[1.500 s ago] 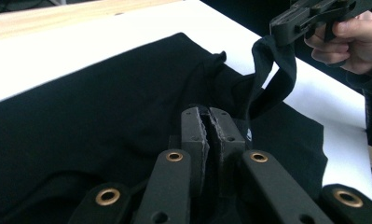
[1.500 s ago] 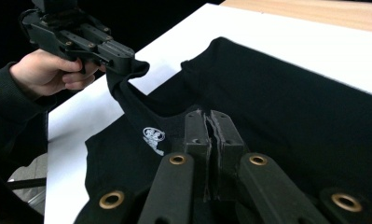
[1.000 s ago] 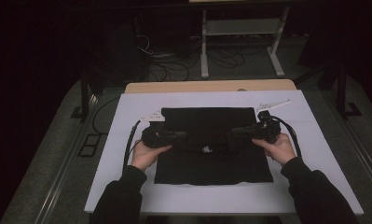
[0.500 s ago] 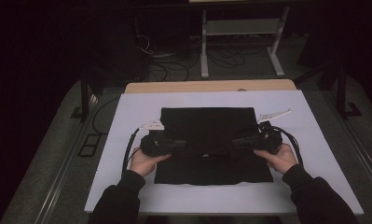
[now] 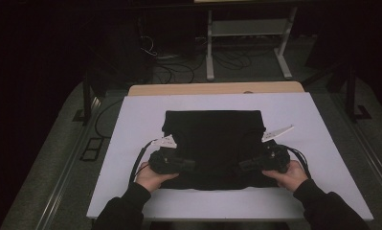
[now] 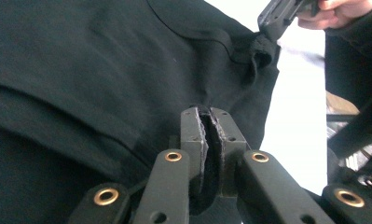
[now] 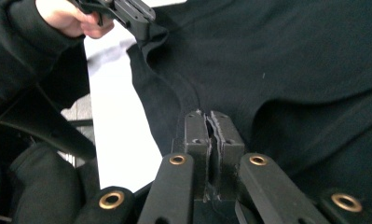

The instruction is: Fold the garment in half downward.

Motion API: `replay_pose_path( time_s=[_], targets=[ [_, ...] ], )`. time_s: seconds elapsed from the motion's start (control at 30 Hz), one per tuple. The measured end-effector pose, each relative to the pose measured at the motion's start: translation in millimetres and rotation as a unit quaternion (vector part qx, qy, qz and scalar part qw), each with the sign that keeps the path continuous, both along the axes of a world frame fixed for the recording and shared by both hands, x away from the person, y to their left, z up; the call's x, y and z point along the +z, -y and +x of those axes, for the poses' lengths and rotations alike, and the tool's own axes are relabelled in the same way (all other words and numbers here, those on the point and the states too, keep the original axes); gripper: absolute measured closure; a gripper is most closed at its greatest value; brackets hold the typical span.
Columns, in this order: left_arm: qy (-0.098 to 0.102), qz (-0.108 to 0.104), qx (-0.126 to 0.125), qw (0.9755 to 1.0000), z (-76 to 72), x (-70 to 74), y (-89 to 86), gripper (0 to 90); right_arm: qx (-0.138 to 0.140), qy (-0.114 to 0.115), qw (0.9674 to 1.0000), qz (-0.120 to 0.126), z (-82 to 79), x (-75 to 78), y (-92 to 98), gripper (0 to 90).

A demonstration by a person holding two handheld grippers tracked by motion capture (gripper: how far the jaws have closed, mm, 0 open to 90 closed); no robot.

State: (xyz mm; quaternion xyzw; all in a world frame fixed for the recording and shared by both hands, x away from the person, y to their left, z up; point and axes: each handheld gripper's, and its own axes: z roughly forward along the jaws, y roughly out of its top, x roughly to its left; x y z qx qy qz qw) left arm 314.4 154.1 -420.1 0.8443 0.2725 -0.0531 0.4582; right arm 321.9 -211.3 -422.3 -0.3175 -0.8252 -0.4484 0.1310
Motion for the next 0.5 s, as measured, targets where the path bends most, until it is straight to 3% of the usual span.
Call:
replay_pose_path(
  time_s=[0.17, 0.5],
  targets=[
    [-0.01, 0.016, -0.004, 0.9998, -6.0, -4.0, -1.7, 83.0, 0.012, -0.012, 0.9998, -0.012, -8.3, -6.4, 0.7, 85.2],
    [-0.029, 0.027, -0.003, 0.9992, -14.1, -9.9, -2.6, 82.5, 0.031, -0.024, 0.9989, -0.025, -22.6, -10.7, 0.7, 85.2]
  ],
)
